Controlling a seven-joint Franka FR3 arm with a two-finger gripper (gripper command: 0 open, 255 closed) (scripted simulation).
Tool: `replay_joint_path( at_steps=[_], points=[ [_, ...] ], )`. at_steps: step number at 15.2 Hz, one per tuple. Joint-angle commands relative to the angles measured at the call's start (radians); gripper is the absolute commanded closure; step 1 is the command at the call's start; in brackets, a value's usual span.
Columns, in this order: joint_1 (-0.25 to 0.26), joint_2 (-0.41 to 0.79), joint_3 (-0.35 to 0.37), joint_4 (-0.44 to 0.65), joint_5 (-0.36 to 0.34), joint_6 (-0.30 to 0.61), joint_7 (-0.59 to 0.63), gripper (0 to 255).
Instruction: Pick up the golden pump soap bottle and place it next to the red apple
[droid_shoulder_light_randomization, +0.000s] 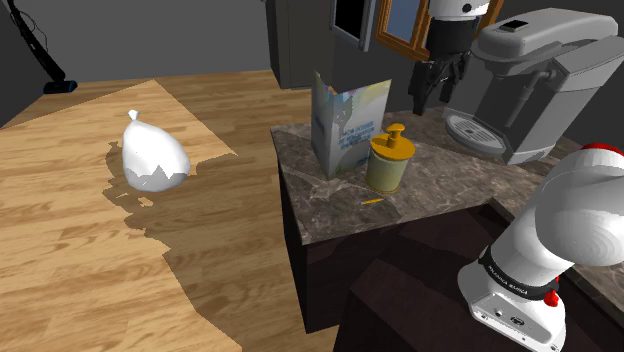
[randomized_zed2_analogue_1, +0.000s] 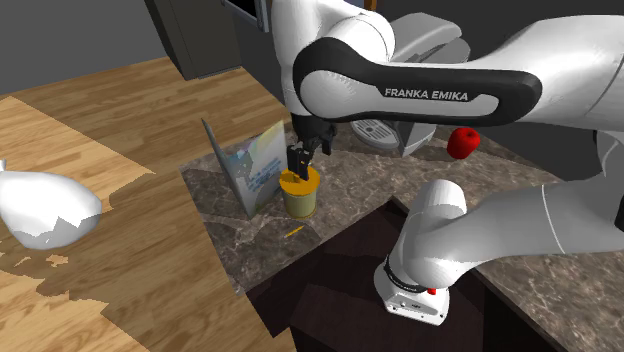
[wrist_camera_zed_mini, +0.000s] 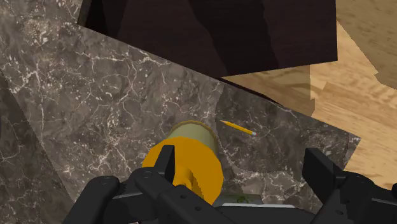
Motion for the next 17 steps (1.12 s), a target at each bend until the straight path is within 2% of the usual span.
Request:
replay_joint_path(
  at_steps=[1, 7, 13, 17],
  points=[
    [0.0, 0.0, 0.0, 0.0, 0.0, 0.0, 0.0, 0],
    [-0.019, 0.099, -0.085, -0.081, -0.039, 0.25, -0.095, 0],
    [-0.026, 0.262, -0.172, -0.102, -0.049, 0.501, -0.197, 0],
    [-0.024, 0.304, -0.187, -0.126, -0.047, 0.576, -0.211, 0]
  ],
)
